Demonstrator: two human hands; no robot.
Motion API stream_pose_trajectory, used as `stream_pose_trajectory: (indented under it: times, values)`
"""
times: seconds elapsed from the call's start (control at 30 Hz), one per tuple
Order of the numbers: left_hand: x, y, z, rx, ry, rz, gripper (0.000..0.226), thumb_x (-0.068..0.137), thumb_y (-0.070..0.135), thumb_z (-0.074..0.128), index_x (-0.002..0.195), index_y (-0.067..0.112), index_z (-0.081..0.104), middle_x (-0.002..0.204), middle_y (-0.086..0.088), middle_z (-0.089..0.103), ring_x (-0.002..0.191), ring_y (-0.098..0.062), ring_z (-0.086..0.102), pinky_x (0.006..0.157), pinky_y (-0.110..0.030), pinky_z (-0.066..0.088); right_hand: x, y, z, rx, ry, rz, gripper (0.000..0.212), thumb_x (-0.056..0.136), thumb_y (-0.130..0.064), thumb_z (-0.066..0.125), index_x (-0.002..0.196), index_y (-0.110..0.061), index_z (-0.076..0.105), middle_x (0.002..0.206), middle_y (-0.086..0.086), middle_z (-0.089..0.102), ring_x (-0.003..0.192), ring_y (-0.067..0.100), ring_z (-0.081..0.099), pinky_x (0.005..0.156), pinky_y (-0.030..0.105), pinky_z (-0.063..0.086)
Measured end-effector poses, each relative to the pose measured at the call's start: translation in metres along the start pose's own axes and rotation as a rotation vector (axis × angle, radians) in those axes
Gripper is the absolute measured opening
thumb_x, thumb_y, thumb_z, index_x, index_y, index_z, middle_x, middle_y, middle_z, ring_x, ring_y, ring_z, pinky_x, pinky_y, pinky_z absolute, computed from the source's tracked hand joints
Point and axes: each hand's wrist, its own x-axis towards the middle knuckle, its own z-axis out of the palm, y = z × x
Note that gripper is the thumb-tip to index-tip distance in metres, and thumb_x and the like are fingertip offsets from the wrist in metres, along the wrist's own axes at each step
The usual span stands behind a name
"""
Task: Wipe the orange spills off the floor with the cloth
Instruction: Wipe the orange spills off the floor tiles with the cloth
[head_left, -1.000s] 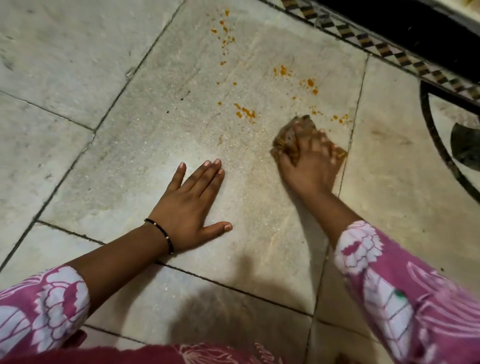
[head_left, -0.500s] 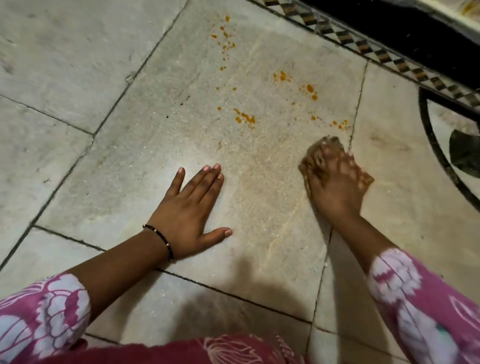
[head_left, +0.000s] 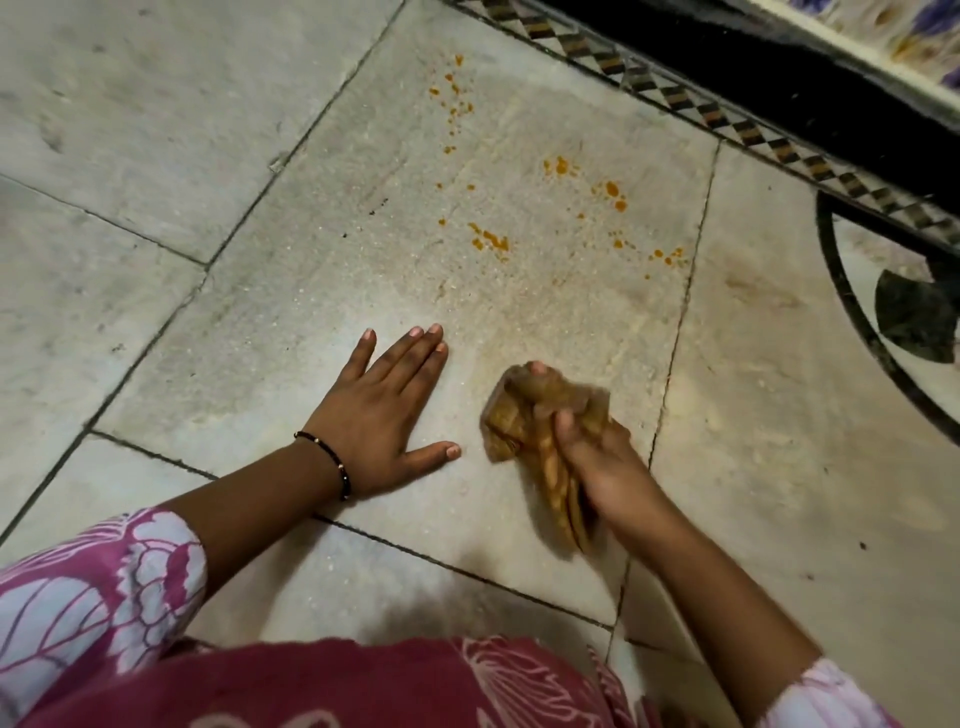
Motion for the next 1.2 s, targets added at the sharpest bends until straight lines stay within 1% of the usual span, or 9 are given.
stream_pose_trajectory:
  times: [0.13, 0.23, 0.33, 0.43, 0.67, 0.8, 1.03, 1.13, 1.2]
  values:
    - [0.0, -0.001, 0.0, -0.018, -0.001, 0.003, 0.095, 0.081, 0.077, 0.023, 0.149, 0.011, 0.019, 0.157, -0.008, 0.015, 0.145, -0.02, 0.008, 0.115, -0.051, 0.005, 0.019, -0.043, -0.048, 0.565, -0.125, 0.172, 0.046, 0.076, -0.045, 0.06, 0.109, -0.014, 0.068, 0.113, 0.01, 0.069, 0.106, 0.021, 0.065, 0.087, 0.03, 0.054]
    - [0.0, 0.0, 0.001, -0.022, -0.003, 0.008, 0.095, 0.081, 0.077, 0.022, 0.148, 0.011, 0.024, 0.156, -0.01, 0.02, 0.145, -0.021, 0.01, 0.115, -0.053, 0.006, 0.042, -0.047, -0.083, 0.422, -0.046, 0.241, 0.031, 0.084, -0.027, 0.055, 0.103, -0.006, 0.066, 0.094, 0.011, 0.073, 0.089, 0.022, 0.069, 0.075, 0.029, 0.057]
    - [0.001, 0.0, 0.002, -0.01, -0.01, 0.001, 0.097, 0.081, 0.078, 0.016, 0.149, 0.009, 0.018, 0.157, -0.009, 0.015, 0.145, -0.02, 0.009, 0.115, -0.052, 0.007, 0.073, -0.035, -0.114, 0.13, 0.344, 0.288, 0.014, 0.094, -0.015, 0.053, 0.102, -0.011, 0.064, 0.084, 0.005, 0.068, 0.067, 0.017, 0.062, 0.058, 0.021, 0.05]
    - [0.001, -0.001, 0.003, -0.006, 0.002, -0.001, 0.096, 0.081, 0.078, 0.015, 0.15, 0.01, 0.015, 0.158, -0.008, 0.01, 0.145, -0.02, 0.007, 0.115, -0.053, 0.008, 0.089, -0.023, -0.116, -0.31, 0.731, 0.246, 0.023, 0.091, -0.02, 0.056, 0.112, -0.016, 0.065, 0.113, 0.006, 0.066, 0.092, 0.023, 0.062, 0.081, 0.029, 0.047]
    - [0.0, -0.002, 0.004, -0.015, 0.005, 0.001, 0.096, 0.082, 0.077, 0.02, 0.15, 0.011, 0.013, 0.158, -0.006, 0.008, 0.146, -0.019, 0.005, 0.116, -0.052, 0.007, 0.063, 0.002, -0.035, -0.37, 0.812, 0.206, 0.025, 0.087, -0.043, 0.057, 0.099, -0.021, 0.062, 0.111, 0.01, 0.061, 0.101, 0.03, 0.058, 0.08, 0.033, 0.043]
    - [0.001, -0.003, 0.003, -0.026, 0.005, 0.006, 0.095, 0.082, 0.077, 0.022, 0.15, 0.011, 0.013, 0.158, -0.005, 0.007, 0.146, -0.018, 0.004, 0.116, -0.051, 0.005, 0.054, 0.008, -0.025, -0.772, 0.532, 0.306, 0.062, 0.084, -0.055, 0.058, 0.139, -0.037, 0.037, 0.135, 0.017, 0.038, 0.125, 0.037, 0.037, 0.098, 0.042, 0.036]
    - [-0.007, -0.006, -0.002, -0.233, 0.168, -0.027, 0.087, 0.086, 0.066, 0.032, 0.149, 0.009, 0.015, 0.158, -0.006, 0.006, 0.146, -0.018, 0.002, 0.118, -0.043, 0.003, 0.065, -0.031, -0.016, -0.715, 0.499, 0.0, 0.034, 0.084, -0.007, 0.058, 0.114, -0.023, 0.062, 0.118, 0.005, 0.056, 0.09, 0.019, 0.053, 0.069, 0.023, 0.038]
    - [-0.019, -0.021, -0.009, -0.382, 0.332, -0.189, 0.083, 0.089, 0.065, 0.023, 0.149, 0.009, 0.017, 0.158, -0.005, 0.008, 0.145, -0.019, 0.007, 0.117, -0.041, 0.003, 0.045, -0.049, 0.022, -0.645, 0.074, -0.364, 0.053, 0.082, -0.005, 0.06, 0.124, -0.036, 0.055, 0.118, -0.005, 0.058, 0.103, 0.014, 0.055, 0.086, 0.029, 0.048]
    - [-0.028, -0.036, -0.011, -0.426, 0.374, -0.275, 0.082, 0.09, 0.066, 0.018, 0.149, 0.009, 0.017, 0.158, -0.004, 0.01, 0.145, -0.017, 0.008, 0.116, -0.042, 0.005, 0.034, -0.047, 0.037, -0.488, -0.142, -0.359, 0.062, 0.087, -0.016, 0.063, 0.135, -0.046, 0.04, 0.121, -0.008, 0.059, 0.11, 0.006, 0.054, 0.093, 0.024, 0.046]
